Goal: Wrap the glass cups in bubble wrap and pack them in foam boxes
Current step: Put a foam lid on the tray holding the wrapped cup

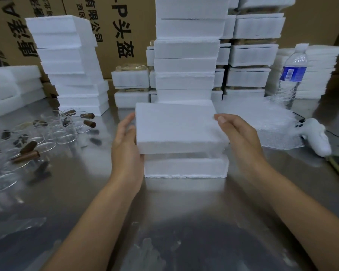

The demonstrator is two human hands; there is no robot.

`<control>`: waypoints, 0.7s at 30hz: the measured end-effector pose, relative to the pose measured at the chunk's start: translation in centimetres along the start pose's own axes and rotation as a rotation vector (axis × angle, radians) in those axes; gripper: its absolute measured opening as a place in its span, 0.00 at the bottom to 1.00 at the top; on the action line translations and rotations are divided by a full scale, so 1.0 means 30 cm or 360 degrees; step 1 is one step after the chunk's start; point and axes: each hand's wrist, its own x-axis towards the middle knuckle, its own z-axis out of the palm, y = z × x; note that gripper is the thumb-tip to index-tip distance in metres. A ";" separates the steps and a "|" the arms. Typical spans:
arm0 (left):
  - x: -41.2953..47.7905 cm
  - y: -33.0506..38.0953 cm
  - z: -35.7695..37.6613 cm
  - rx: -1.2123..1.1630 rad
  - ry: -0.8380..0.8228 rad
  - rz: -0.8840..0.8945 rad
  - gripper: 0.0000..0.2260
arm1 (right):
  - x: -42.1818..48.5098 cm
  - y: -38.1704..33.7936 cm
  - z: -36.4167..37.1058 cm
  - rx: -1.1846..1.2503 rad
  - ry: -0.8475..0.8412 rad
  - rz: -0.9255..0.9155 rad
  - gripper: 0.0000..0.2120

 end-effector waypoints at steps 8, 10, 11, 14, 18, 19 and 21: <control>-0.021 -0.020 0.010 0.0244 -0.0222 0.0016 0.24 | 0.016 0.014 -0.004 0.0200 0.0180 0.0010 0.07; -0.022 -0.023 0.009 0.0354 -0.0256 -0.0014 0.34 | 0.017 0.021 -0.009 0.0177 0.0149 0.0031 0.07; -0.024 -0.023 0.010 0.0405 -0.0259 -0.0016 0.38 | 0.016 0.027 -0.011 0.0140 0.0118 0.0038 0.06; -0.026 -0.022 0.015 0.0479 -0.0185 0.0031 0.31 | 0.014 0.037 -0.014 0.0040 0.0035 0.0072 0.05; -0.017 -0.032 0.018 0.0520 -0.0136 0.0012 0.24 | 0.021 0.035 -0.014 0.0082 0.0044 0.0069 0.08; -0.016 -0.034 0.019 0.0528 -0.0140 0.0016 0.23 | 0.022 0.037 -0.014 0.0077 0.0052 0.0057 0.09; -0.021 -0.033 0.022 0.0540 -0.0160 0.0030 0.24 | 0.023 0.042 -0.012 0.0038 0.0071 0.0019 0.11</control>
